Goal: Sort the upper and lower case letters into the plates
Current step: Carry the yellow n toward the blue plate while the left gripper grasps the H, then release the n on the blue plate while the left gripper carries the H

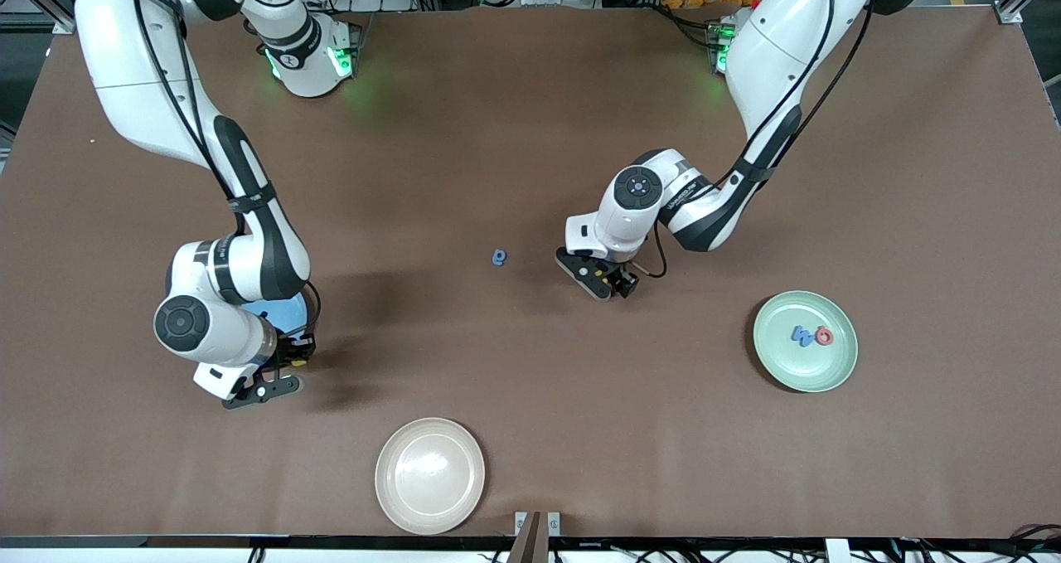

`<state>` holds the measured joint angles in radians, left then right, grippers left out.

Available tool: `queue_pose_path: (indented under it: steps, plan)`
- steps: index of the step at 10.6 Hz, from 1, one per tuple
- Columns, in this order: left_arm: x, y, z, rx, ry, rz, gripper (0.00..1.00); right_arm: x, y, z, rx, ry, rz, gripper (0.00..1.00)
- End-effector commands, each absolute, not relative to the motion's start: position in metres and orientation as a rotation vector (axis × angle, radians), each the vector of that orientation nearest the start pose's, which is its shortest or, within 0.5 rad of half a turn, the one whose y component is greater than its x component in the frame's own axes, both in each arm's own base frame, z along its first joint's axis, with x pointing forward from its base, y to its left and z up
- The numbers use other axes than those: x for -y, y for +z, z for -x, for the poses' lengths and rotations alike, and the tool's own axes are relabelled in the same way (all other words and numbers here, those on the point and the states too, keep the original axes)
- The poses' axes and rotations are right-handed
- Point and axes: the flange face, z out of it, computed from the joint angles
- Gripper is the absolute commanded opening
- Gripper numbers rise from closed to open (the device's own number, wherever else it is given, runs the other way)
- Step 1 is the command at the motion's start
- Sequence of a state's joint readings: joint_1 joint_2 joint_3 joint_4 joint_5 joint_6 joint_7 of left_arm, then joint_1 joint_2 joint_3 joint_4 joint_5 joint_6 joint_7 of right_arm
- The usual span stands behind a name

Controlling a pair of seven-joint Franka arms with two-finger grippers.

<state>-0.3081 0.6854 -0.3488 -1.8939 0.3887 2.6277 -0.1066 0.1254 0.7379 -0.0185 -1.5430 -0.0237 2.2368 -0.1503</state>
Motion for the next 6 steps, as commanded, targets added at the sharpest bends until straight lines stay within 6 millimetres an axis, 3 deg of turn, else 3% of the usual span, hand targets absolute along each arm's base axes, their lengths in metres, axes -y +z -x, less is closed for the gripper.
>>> queue_pose_path:
  steps: [1, 2, 3, 5, 6]
  plan:
    - [0.386, 0.162, -0.506, -1.279, -0.178, 2.909, 0.56, -0.075, 0.21, -0.687, 0.462, 0.093, 3.13, 0.02]
    - [0.384, 0.162, -0.507, -1.275, -0.178, 2.909, 0.22, -0.077, 0.209, -0.683, 0.464, 0.115, 3.127, 0.02]
    - [0.384, 0.162, -0.508, -1.272, -0.18, 2.911, 0.0, -0.076, 0.208, -0.679, 0.464, 0.132, 3.126, 0.02]
    - [0.372, 0.166, -0.517, -1.235, -0.186, 2.921, 0.0, -0.068, 0.219, -0.672, 0.489, 0.137, 3.122, 0.02]
    - [0.369, 0.179, -0.523, -1.212, -0.217, 2.925, 0.0, -0.062, 0.232, -0.671, 0.494, 0.152, 3.119, 0.02]
